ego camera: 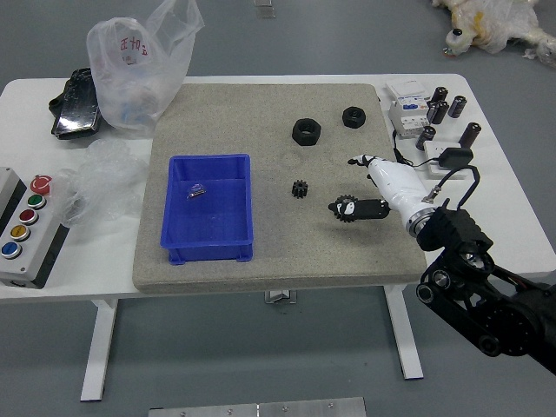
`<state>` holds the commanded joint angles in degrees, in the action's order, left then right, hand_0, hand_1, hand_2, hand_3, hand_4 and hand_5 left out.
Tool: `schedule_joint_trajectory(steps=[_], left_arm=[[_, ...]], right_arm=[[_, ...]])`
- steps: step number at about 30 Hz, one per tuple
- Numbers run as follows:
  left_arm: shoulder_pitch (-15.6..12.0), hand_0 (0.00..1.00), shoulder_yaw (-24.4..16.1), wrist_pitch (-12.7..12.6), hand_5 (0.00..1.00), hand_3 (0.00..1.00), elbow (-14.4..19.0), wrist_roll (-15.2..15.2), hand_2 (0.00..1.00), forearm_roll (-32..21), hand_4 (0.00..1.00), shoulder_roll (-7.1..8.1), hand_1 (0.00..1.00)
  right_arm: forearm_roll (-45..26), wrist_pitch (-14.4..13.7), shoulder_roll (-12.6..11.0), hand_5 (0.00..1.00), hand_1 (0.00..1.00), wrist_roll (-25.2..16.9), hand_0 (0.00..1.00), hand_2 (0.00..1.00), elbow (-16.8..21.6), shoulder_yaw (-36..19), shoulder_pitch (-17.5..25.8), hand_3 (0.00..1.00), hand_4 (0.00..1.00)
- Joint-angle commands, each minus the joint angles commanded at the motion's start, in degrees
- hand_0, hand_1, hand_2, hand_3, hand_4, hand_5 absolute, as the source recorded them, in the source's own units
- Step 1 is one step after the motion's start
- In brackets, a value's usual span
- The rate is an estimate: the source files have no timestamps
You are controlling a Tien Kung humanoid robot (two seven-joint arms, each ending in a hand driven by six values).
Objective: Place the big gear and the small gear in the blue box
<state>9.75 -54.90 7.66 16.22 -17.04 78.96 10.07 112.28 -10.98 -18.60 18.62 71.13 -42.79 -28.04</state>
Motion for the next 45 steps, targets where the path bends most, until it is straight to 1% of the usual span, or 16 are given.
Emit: schedule_joint_trajectory(steps=[3, 6, 14, 15, 20, 21, 25, 26, 31, 34, 37, 40, 43, 45], left_arm=[[-0.1, 0.714, 0.0, 0.0, 0.491, 0.675, 0.0, 0.0, 0.548, 0.0, 0.698, -0.09, 0.54], [-0.1, 0.714, -0.1, -0.1, 0.491, 0.675, 0.0, -0.1, 0.548, -0.1, 0.698, -0.2, 0.54], [-0.2, 0.714, -0.5, -0.1, 0.49, 0.676, 0.0, -0.2, 0.547, 0.3, 0.698, -0.34, 0.539], [-0.2, 0.714, -0.6, -0.1, 0.493, 0.677, 0.0, -0.3, 0.548, 0.5, 0.698, -0.39, 0.54], [-0.1, 0.714, -0.7, 0.0, 0.493, 0.677, 0.0, -0.3, 0.548, 0.6, 0.698, -0.53, 0.54], [0.0, 0.714, -0.7, 0.0, 0.495, 0.677, 0.0, -0.3, 0.549, 0.6, 0.699, -0.55, 0.54], [0.1, 0.714, -0.7, 0.0, 0.495, 0.677, 0.0, -0.3, 0.549, 0.5, 0.699, -0.57, 0.54], [0.1, 0.714, -0.6, 0.0, 0.496, 0.677, 0.0, -0.3, 0.548, 0.5, 0.699, -0.58, 0.54], [0.2, 0.714, -0.4, -0.1, 0.496, 0.677, 0.0, -0.1, 0.548, 0.2, 0.699, -0.64, 0.54], [0.2, 0.714, -0.5, -0.1, 0.496, 0.677, 0.0, 0.0, 0.548, 0.2, 0.699, -0.68, 0.54], [0.1, 0.714, -0.7, -0.1, 0.496, 0.677, 0.0, -0.1, 0.548, 0.5, 0.699, -0.68, 0.54], [-0.1, 0.714, -1.1, 0.0, 0.496, 0.677, 0.1, -0.2, 0.547, 1.0, 0.699, -0.64, 0.539], [0.0, 0.714, -1.3, 0.1, 0.496, 0.677, 0.1, -0.3, 0.547, 1.4, 0.699, -0.63, 0.539], [0.1, 0.713, -1.5, 0.3, 0.495, 0.677, 0.1, -0.3, 0.547, 1.7, 0.699, -0.68, 0.539]], right_arm=[[-0.6, 0.1, 0.1, 0.52, 0.69, -0.1, 0.358, 0.806, -1.4, 1.1, -1.0, 0.846, 0.998], [-1.7, 0.6, 0.0, 0.52, 0.69, -0.3, 0.358, 0.806, -3.9, 3.5, -2.7, 0.846, 0.998], [-4.3, 1.1, 0.3, 0.517, 0.683, -0.4, 0.354, 0.792, -8.0, 9.0, -5.3, 0.841, 0.998], [-4.4, 0.9, 0.5, 0.238, 0.619, -0.5, 0.327, 0.552, -8.4, 9.6, -5.5, 0.687, 0.575], [-4.5, -0.5, 0.8, 0.238, 0.619, -0.6, 0.327, 0.552, -9.5, 11.5, -5.9, 0.687, 0.575], [-4.5, -0.9, 0.9, 0.002, 0.492, -0.7, 0.297, 0.352, -9.6, 11.8, -6.0, 0.472, 0.23], [-4.7, -2.4, 0.9, 0.002, 0.492, -1.4, 0.297, 0.352, -10.0, 12.3, -6.1, 0.472, 0.23], [-4.8, -2.9, 0.9, 0.002, 0.462, -1.7, 0.285, 0.295, -10.0, 12.3, -6.2, 0.368, 0.16], [-5.1, -4.3, 0.7, 0.002, 0.462, -2.7, 0.285, 0.295, -9.8, 12.4, -6.8, 0.368, 0.16], [-4.7, -4.4, 0.2, 0.002, 0.455, -2.7, 0.282, 0.285, -8.2, 13.0, -8.2, 0.357, 0.144], [-4.0, -4.2, 0.1, 0.002, 0.455, -2.2, 0.282, 0.285, -5.6, 13.9, -10.2, 0.357, 0.144], [-3.4, -4.0, 1.2, 0.002, 0.452, -1.5, 0.279, 0.282, -2.0, 16.3, -13.7, 0.357, 0.138], [-2.6, -3.4, 3.8, 0.002, 0.452, -0.7, 0.279, 0.282, 0.9, 19.3, -17.0, 0.357, 0.138], [-2.1, -3.1, 6.0, 0.002, 0.46, -0.3, 0.292, 0.291, 1.9, 21.4, -19.4, 0.366, 0.154]])
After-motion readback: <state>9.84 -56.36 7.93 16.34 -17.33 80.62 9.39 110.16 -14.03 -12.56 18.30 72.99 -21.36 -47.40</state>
